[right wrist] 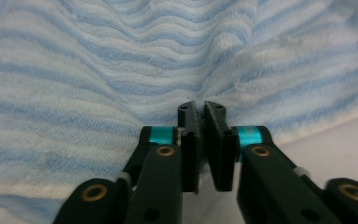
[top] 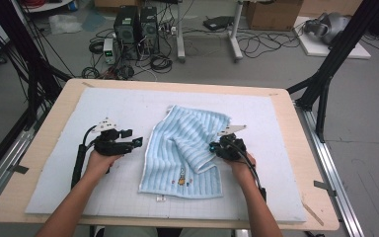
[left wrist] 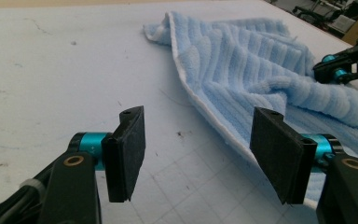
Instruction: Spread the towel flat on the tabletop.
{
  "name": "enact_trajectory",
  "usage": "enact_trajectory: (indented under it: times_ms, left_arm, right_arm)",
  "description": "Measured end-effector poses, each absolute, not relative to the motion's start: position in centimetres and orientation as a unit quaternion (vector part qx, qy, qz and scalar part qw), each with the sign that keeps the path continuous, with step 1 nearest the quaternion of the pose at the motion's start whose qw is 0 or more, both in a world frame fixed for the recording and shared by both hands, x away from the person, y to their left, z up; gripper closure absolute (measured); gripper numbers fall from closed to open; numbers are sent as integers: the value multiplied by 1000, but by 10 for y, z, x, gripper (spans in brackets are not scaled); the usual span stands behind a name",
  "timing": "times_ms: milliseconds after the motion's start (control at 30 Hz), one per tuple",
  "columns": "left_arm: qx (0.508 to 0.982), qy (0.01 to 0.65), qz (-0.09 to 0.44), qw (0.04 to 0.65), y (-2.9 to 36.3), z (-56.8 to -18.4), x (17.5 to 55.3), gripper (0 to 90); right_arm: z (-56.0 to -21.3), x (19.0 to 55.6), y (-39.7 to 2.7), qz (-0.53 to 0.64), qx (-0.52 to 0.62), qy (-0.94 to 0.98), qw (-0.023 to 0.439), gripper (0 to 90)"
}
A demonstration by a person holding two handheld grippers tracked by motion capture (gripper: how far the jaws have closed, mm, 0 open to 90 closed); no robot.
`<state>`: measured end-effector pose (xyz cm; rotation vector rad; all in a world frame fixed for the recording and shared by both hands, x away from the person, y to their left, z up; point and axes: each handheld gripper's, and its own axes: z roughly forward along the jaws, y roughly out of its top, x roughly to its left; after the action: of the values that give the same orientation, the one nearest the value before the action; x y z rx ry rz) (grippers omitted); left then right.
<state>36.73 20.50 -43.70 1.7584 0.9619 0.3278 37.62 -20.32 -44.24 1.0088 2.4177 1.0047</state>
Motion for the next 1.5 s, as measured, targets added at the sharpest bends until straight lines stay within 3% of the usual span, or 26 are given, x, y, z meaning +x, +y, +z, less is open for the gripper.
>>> enact_trajectory:
  times_ms: [233, 300, 667, 1000, 1133, 1267, 1300, 1333, 1500]
  left_arm:
    - [730, 419, 137, 522, 203, -437, 372, 365]
    - [731, 419, 136, 521, 200, -437, 372, 365]
    - [753, 409, 135, 497, 180, -437, 389, 369]
    - [786, 392, 123, 462, 133, -436, 425, 395]
    - [817, 381, 126, 414, 114, -443, 439, 398]
    - [831, 361, 149, 396, 108, -445, 441, 602]
    - [833, 355, 146, 398, 111, -445, 441, 783]
    - [833, 359, 147, 394, 113, -445, 442, 848]
    - [817, 395, 158, 390, 129, -442, 444, 875]
  right_arm:
    - [-436, 412, -215, 336, 420, 792, 289, 855]
    - [-436, 419, -223, 336, 452, 769, 303, 834]
    - [-420, 394, -242, 418, 453, 748, 246, 502]
    - [-415, 357, -240, 437, 403, 768, 240, 463]
    - [-420, 358, -243, 437, 408, 768, 230, 463]
    - [-422, 359, -245, 440, 412, 766, 224, 460]
    - [-423, 360, -245, 439, 412, 767, 222, 460]
    - [-424, 360, -245, 438, 412, 768, 220, 460]
    - [-426, 360, -239, 434, 401, 777, 216, 460]
